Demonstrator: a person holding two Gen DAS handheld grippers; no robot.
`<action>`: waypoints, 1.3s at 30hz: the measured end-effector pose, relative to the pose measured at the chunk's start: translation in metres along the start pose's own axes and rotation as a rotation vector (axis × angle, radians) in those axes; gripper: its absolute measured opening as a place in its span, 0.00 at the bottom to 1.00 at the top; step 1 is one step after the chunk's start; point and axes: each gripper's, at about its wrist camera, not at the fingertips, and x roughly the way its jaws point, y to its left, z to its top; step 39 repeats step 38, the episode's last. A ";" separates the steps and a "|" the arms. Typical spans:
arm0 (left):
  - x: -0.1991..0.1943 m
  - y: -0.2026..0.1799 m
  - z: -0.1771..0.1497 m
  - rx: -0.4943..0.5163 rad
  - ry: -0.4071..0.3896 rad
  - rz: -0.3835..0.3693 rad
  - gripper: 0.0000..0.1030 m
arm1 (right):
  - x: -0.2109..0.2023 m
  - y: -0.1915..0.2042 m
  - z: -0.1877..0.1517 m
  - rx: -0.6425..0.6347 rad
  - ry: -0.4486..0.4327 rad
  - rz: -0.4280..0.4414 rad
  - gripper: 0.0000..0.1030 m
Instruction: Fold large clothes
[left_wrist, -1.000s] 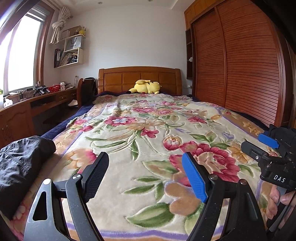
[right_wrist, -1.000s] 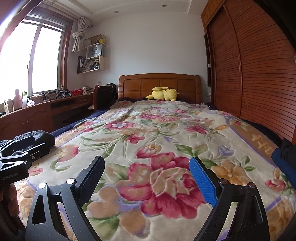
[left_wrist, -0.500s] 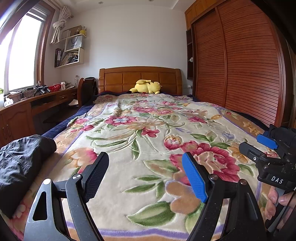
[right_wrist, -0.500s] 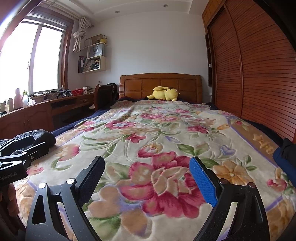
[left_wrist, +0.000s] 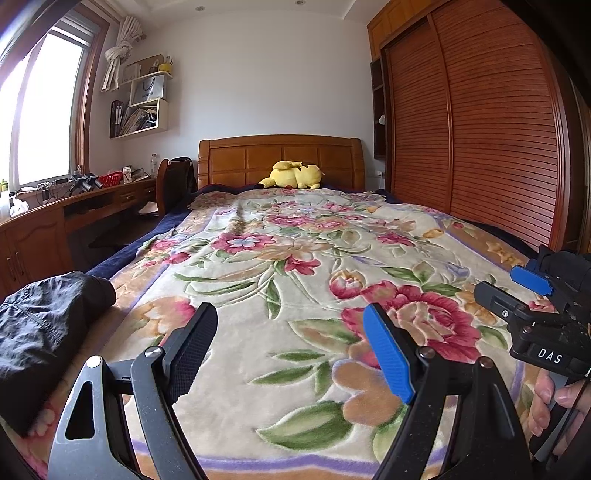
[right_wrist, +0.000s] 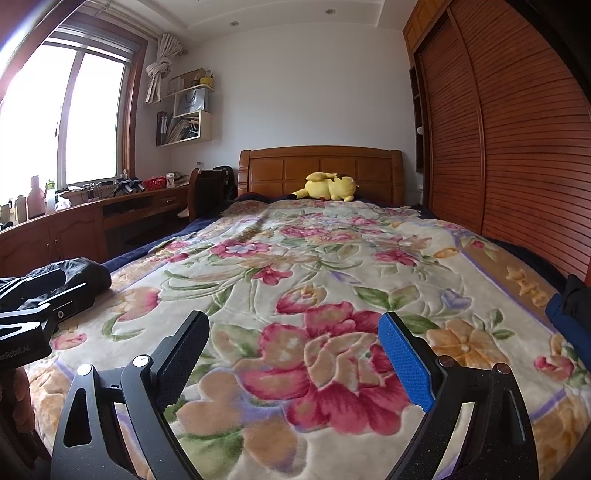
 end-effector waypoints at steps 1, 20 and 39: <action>0.000 0.000 0.000 0.000 0.000 0.000 0.80 | 0.000 0.000 -0.001 0.000 0.001 0.002 0.91; 0.001 0.001 -0.002 0.001 0.000 -0.001 0.80 | 0.000 -0.002 -0.001 -0.001 -0.001 0.001 0.91; 0.000 0.002 -0.002 0.002 -0.002 0.000 0.80 | 0.001 -0.002 -0.002 -0.003 -0.002 0.005 0.91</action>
